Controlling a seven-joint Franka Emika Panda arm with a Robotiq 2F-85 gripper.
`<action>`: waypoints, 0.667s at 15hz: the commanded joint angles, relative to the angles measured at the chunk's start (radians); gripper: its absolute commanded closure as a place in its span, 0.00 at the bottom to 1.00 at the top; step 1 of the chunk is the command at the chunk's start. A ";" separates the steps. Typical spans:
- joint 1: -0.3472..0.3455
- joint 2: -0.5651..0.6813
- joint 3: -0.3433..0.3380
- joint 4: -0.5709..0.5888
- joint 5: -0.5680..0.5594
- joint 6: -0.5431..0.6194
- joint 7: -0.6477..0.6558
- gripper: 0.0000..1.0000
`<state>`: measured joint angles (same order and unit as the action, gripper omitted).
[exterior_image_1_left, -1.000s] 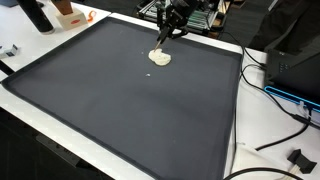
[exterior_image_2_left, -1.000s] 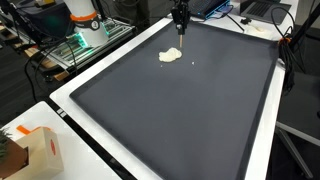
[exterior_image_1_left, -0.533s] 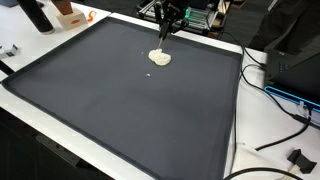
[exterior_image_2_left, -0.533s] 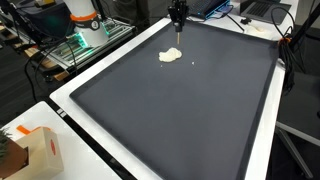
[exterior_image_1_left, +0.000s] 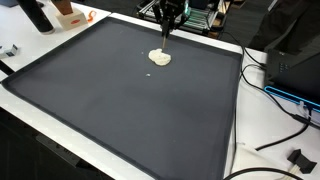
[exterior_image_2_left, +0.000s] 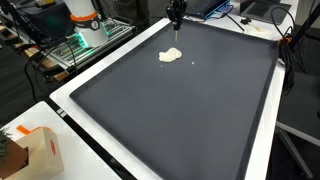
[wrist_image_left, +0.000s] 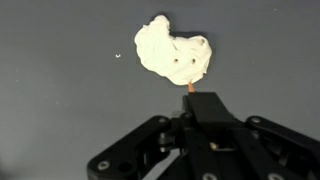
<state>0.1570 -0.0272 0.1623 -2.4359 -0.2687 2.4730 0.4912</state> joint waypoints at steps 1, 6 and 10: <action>-0.008 -0.032 -0.010 -0.028 0.126 -0.006 -0.126 0.97; -0.015 -0.025 -0.022 -0.031 0.279 0.002 -0.294 0.97; -0.020 -0.008 -0.034 -0.024 0.432 -0.001 -0.490 0.97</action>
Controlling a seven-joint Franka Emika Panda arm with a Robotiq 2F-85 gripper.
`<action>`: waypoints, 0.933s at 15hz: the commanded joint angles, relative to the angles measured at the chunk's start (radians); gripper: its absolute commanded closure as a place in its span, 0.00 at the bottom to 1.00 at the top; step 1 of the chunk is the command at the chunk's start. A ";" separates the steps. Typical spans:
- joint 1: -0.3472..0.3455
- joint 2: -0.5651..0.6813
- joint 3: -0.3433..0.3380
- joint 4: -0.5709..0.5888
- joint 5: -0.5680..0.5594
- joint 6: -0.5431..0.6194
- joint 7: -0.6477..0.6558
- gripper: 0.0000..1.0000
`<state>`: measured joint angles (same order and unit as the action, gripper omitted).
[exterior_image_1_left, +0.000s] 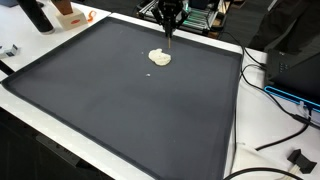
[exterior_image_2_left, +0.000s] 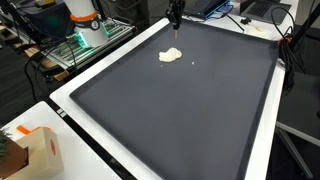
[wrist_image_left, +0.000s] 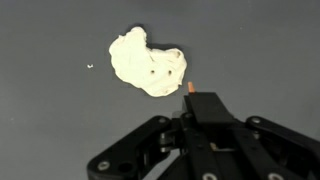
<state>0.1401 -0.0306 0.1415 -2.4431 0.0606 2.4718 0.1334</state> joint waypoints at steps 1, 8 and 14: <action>-0.005 -0.001 -0.017 -0.014 0.143 -0.003 -0.185 0.97; -0.023 0.028 -0.036 -0.007 0.330 -0.018 -0.440 0.97; -0.050 0.066 -0.040 0.005 0.463 -0.043 -0.636 0.97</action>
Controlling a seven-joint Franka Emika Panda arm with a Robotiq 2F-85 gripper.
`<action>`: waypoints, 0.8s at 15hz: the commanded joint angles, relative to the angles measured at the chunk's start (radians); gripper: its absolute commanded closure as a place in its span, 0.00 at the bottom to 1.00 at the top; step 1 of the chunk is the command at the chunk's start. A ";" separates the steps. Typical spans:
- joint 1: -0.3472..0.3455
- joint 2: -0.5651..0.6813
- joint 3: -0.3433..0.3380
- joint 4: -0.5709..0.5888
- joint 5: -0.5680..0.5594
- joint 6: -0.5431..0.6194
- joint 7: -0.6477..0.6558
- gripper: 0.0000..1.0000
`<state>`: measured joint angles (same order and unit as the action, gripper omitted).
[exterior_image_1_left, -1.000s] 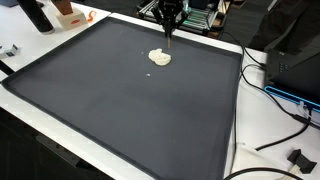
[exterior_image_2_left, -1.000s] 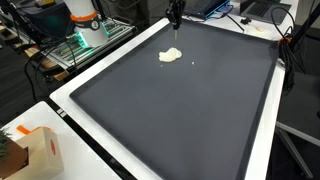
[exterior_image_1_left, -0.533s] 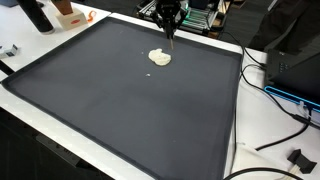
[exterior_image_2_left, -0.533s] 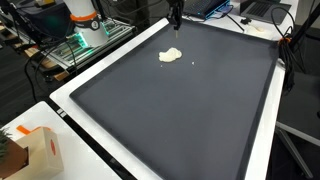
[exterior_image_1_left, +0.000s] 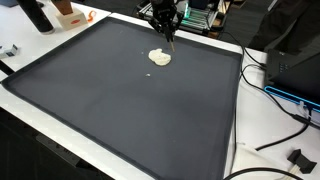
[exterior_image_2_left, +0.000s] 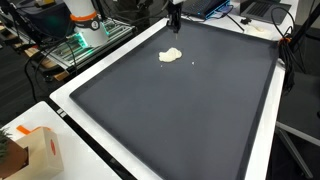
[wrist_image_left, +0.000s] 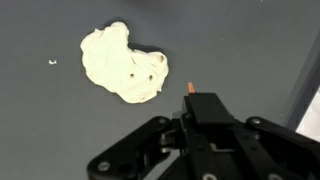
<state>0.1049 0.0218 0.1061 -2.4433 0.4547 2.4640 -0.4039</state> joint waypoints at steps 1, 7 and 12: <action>-0.020 0.018 -0.004 0.007 0.090 -0.041 -0.128 0.97; -0.051 0.045 -0.007 0.019 0.178 -0.085 -0.257 0.97; -0.074 0.067 -0.011 0.023 0.257 -0.116 -0.353 0.97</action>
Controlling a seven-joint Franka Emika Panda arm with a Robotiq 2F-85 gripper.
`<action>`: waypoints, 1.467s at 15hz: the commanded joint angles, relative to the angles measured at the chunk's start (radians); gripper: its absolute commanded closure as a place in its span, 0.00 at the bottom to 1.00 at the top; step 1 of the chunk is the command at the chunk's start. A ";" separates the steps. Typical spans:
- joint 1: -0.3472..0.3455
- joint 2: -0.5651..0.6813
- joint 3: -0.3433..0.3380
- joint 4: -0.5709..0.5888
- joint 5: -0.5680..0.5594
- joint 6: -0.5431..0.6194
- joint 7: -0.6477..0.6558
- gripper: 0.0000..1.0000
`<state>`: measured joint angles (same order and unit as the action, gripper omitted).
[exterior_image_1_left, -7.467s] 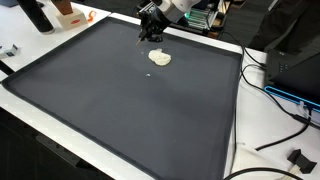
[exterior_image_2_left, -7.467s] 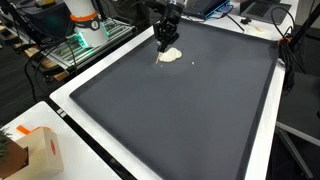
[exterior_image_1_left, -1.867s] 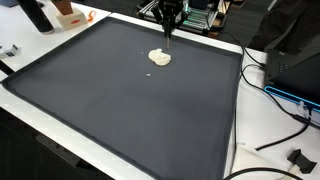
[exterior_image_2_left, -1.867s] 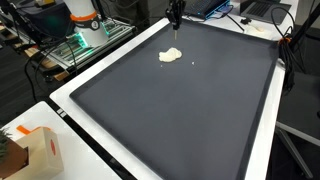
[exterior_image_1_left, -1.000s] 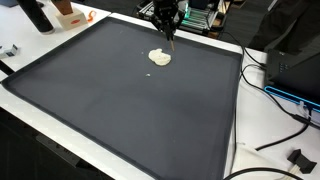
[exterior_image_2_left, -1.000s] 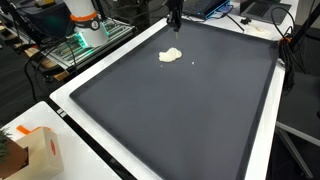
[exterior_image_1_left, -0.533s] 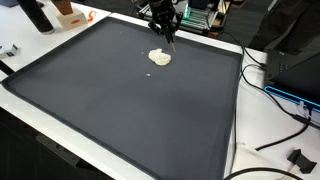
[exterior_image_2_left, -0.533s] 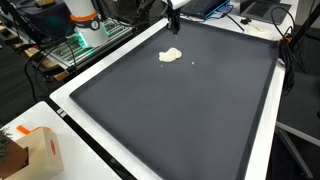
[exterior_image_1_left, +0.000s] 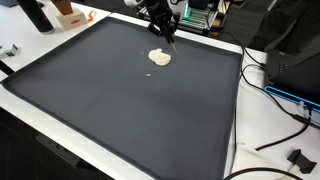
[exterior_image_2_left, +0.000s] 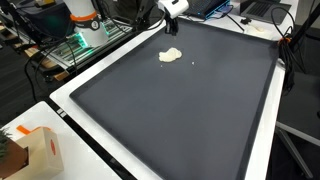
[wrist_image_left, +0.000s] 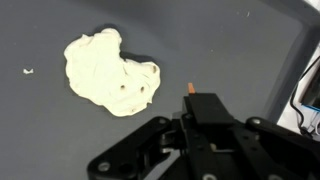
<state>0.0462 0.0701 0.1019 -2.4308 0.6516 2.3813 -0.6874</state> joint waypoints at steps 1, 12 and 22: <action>-0.020 0.023 -0.008 0.010 0.077 -0.035 -0.085 0.97; -0.057 0.081 -0.017 0.024 0.253 -0.040 -0.211 0.97; -0.071 0.133 -0.021 0.045 0.329 -0.038 -0.216 0.97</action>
<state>-0.0168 0.1831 0.0895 -2.3997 0.9398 2.3651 -0.8727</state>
